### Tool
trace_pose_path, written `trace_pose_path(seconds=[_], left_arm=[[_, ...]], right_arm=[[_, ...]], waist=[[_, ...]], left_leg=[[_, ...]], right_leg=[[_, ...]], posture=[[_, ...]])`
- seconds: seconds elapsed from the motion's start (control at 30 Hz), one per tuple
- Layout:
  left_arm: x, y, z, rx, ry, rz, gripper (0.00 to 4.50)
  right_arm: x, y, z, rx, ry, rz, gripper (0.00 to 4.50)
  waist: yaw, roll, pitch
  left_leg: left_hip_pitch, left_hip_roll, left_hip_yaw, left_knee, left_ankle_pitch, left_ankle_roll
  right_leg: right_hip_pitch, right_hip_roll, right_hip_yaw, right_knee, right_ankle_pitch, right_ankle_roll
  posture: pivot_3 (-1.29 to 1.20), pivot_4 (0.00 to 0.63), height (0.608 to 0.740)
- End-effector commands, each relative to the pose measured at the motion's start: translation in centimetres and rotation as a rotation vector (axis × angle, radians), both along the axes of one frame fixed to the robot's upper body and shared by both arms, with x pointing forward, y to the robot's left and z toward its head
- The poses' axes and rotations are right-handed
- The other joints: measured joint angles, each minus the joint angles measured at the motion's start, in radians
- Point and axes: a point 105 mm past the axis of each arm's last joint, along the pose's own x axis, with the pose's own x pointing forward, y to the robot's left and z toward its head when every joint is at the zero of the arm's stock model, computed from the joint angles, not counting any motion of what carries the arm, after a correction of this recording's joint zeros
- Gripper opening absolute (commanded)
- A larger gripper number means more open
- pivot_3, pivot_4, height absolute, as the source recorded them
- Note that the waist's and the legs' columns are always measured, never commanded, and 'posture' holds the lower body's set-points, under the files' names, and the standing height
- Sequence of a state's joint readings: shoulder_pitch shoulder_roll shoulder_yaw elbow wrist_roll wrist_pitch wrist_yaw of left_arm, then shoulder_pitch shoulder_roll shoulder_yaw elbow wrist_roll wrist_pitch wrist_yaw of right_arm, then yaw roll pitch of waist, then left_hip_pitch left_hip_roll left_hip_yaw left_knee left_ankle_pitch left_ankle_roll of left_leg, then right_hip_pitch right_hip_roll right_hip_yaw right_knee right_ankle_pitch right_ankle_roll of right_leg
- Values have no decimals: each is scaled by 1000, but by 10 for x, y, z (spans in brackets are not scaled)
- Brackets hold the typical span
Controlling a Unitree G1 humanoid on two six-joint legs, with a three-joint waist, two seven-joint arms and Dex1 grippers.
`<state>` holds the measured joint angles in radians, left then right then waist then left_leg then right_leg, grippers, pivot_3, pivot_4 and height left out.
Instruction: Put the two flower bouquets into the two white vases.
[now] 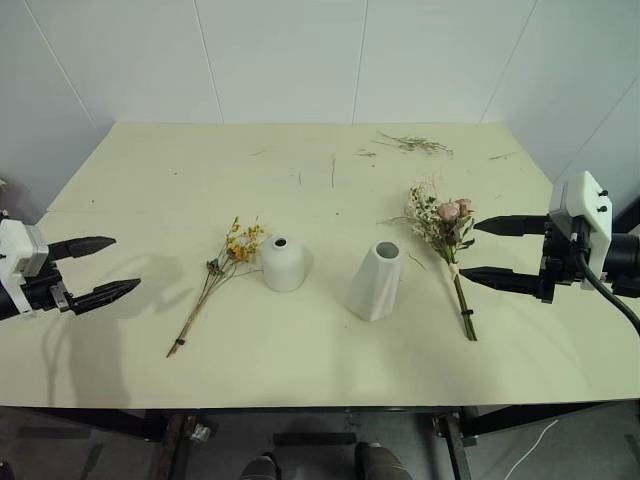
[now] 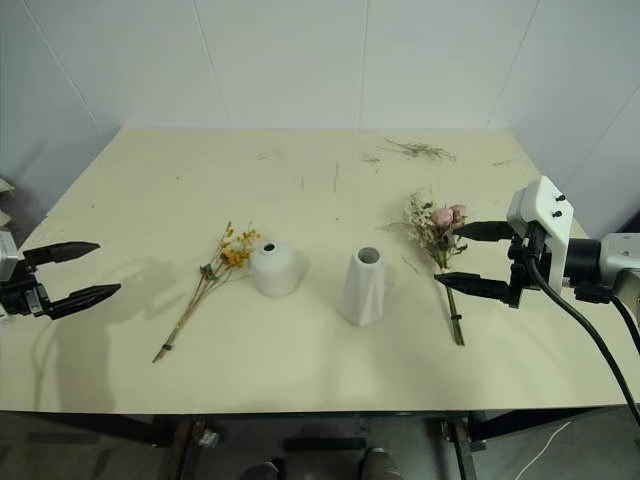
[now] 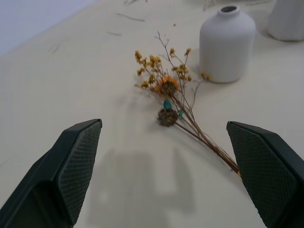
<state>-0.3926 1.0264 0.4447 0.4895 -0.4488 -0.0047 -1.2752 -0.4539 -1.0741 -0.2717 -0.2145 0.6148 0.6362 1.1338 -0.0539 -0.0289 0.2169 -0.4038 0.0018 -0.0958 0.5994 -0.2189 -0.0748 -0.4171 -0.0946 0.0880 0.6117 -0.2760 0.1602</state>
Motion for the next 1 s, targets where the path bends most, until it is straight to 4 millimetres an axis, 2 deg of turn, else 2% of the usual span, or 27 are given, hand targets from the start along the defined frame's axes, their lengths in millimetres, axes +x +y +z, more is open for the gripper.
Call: trace_pose_path(seconds=[0.03,0.27,0.53,0.6,0.7,0.83,1.0], left_arm=[[1,-4,8,-7,-32,-19,4500],[8,-13,7,-33,-31,-57,4500],[13,-20,3,-54,-49,-46,4500],[18,-18,7,-80,-76,10,4500],[18,-36,1,-120,-11,38,4500],[23,-45,1,-111,40,145,4500],[25,-51,-13,-37,216,325,4500]], right_arm=[[-5,6,10,13,-53,23,4425],[-7,5,10,29,-64,4,4425],[-9,6,21,14,-107,31,4425],[-9,11,25,29,-109,66,4425],[-6,14,30,31,-117,115,4425],[-3,23,36,45,-120,172,4425],[-3,24,31,14,-83,212,4425]], waist=[[-1,0,0],[0,0,0],[0,0,0],[-1,0,0],[-1,0,0],[-1,-1,0],[0,-1,0]], left_leg=[[0,0,0,0,0,0],[0,0,0,1,0,0],[0,0,0,5,0,0],[0,0,0,7,0,0],[1,0,-1,9,0,0],[1,0,-1,10,0,0],[1,-1,-1,11,0,0]], right_leg=[[0,0,0,0,0,0],[0,0,0,1,0,0],[1,0,0,4,0,0],[1,0,0,5,0,0],[2,0,1,7,0,0],[3,0,1,6,0,1],[4,0,1,6,1,1]], posture=[[0,150,740],[0,150,740],[0,150,740],[0,150,740],[0,150,740],[0,150,740],[0,150,740]])
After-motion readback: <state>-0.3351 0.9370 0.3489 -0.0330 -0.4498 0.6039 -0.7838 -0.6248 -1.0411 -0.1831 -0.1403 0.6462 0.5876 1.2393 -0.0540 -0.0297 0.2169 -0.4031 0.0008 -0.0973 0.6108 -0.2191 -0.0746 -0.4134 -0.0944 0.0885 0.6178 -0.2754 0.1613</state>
